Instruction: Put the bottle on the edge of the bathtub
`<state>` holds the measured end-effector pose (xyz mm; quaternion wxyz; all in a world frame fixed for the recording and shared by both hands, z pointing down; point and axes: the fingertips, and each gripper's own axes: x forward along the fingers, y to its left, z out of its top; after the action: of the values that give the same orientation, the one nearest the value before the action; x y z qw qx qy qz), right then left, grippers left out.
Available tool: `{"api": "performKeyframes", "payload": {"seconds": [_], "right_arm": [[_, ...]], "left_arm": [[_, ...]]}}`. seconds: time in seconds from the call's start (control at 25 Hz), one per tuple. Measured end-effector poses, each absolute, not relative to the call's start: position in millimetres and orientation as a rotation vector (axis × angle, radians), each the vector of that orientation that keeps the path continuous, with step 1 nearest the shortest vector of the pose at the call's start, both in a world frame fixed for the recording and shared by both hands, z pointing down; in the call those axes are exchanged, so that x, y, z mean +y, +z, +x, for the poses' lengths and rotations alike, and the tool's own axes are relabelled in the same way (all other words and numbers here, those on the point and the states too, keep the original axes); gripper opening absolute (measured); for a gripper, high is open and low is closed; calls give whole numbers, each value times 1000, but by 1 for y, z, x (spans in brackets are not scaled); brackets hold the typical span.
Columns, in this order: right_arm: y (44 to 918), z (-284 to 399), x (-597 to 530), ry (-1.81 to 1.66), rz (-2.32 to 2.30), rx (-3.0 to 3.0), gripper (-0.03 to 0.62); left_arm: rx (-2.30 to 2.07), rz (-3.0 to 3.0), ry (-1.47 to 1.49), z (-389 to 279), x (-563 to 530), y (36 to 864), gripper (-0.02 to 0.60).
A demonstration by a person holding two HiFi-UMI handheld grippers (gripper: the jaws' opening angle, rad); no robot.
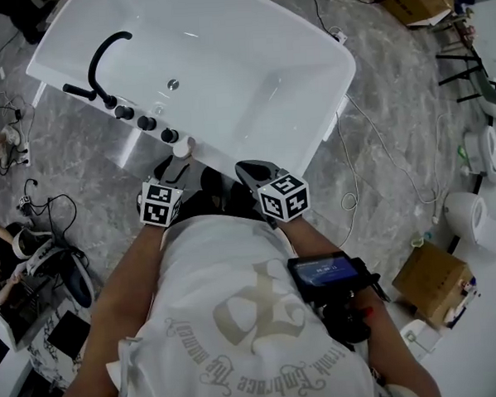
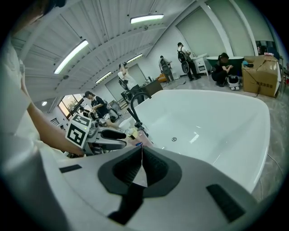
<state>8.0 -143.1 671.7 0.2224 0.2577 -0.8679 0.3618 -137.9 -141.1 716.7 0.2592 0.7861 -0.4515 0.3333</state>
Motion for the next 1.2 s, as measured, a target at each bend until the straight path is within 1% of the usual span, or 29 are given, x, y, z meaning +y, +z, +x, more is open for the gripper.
{"api": "performKeyframes", "payload": {"seconds": [0.16, 0.4, 0.56, 0.92, 1.2], "right_arm": [[665, 9, -150, 956, 667, -2425, 6], [654, 1, -153, 914, 642, -2467, 6], [640, -11, -158, 874, 617, -2517, 6], [598, -32, -166, 759, 537, -2657, 6], [566, -32, -170, 635, 491, -2741, 6]], "left_arm": [[-1313, 2098, 847, -144, -138, 705, 190], [-1408, 2074, 699, -156, -126, 676, 91], [-1467, 2078, 604, -165, -122, 653, 61], [-1565, 2070, 320, -173, -125, 592, 23], [-1591, 2158, 247, -168, -119, 560, 15]]}}
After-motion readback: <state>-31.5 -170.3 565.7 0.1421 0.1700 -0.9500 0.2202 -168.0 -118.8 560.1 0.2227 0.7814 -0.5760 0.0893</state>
